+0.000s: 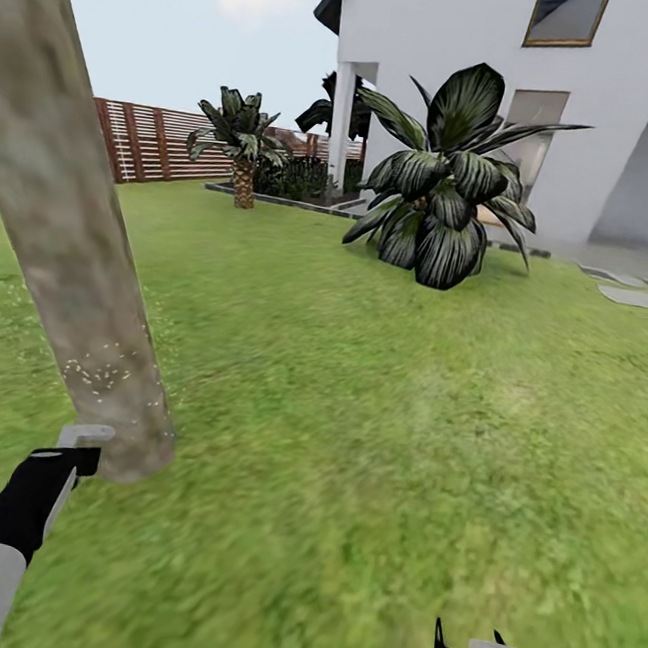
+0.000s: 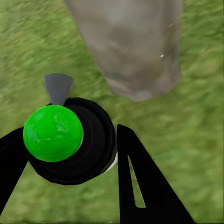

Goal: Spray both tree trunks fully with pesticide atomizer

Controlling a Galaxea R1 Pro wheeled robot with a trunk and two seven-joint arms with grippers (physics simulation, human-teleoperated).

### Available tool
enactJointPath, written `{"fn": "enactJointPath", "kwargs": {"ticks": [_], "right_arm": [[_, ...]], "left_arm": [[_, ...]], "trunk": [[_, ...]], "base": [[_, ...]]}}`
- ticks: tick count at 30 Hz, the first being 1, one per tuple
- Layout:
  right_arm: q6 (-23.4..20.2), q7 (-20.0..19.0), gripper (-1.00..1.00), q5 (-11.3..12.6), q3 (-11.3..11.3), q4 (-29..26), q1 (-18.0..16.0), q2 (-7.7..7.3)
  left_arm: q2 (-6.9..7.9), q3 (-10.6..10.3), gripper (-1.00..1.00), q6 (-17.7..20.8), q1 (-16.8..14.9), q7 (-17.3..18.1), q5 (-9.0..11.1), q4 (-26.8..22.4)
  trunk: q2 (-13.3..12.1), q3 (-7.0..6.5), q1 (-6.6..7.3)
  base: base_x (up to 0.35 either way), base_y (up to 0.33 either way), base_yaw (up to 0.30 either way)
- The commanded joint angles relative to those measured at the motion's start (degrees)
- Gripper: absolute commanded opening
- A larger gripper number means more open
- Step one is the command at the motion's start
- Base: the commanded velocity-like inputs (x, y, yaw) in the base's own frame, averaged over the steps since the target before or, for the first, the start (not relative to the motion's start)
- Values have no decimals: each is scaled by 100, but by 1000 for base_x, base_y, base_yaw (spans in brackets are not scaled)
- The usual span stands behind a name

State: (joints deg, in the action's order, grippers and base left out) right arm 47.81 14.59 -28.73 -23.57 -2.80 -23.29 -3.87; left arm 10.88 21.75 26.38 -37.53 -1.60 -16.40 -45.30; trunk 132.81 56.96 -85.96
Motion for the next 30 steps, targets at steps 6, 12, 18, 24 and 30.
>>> {"fn": "enactJointPath", "kwargs": {"ticks": [6, 12, 18, 24, 30], "right_arm": [[0, 0, 100, 5, 1, -1, 0, 1], [0, 0, 100, 8, -6, -1, 0, 0], [5, 0, 100, 8, -6, -1, 0, 0], [4, 0, 100, 8, -4, -1, 2, 0], [0, 0, 100, 8, -4, -1, 0, 0]], "left_arm": [[-266, -31, -100, -3, -50, 2, 9, 316], [-835, -127, -100, 68, -490, -1132, -23, 407], [-590, -108, -100, 42, -457, -1263, 12, 344], [-814, -144, -100, 38, -529, -1272, 9, 290], [-865, -186, -100, 494, -1103, -1244, 25, -136]], "trunk": [[0, 0, 0], [0, 0, 0], [0, 0, 0], [0, 0, 0], [0, 0, 0]], "base": [[0, 0, 84], [0, 0, 1], [0, 0, 0], [0, 0, 71], [0, 0, 267]]}}
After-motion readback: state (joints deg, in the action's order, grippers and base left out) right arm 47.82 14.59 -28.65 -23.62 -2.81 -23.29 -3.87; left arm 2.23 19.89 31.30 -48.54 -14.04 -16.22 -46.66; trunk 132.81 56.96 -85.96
